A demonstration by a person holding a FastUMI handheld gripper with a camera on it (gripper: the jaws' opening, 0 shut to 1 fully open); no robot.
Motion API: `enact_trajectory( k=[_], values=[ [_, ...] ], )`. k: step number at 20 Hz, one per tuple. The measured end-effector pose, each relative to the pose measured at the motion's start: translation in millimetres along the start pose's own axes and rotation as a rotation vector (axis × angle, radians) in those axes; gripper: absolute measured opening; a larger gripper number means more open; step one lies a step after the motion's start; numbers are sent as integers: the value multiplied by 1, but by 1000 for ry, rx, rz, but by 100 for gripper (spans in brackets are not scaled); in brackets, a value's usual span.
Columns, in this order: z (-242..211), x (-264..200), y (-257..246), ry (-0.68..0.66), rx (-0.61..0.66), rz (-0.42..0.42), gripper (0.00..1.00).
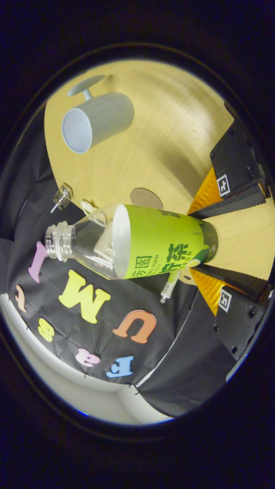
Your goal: Take the bottle from table, then pour the juice into the cup, finally place the bottle on the coaster
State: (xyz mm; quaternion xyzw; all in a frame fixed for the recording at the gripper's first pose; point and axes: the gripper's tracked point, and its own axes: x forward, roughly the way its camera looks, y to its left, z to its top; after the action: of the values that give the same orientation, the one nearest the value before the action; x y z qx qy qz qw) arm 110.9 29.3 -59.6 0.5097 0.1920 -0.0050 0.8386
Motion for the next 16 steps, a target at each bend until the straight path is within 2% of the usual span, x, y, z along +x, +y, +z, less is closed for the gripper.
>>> enact_trajectory(
  k=[5, 9, 16],
  values=[
    [13, -4, -4, -21, 172, 26, 73],
    [31, -2, 16, -61, 329, 129, 73],
    [34, -5, 27, -48, 500, 189, 73]
  ],
)
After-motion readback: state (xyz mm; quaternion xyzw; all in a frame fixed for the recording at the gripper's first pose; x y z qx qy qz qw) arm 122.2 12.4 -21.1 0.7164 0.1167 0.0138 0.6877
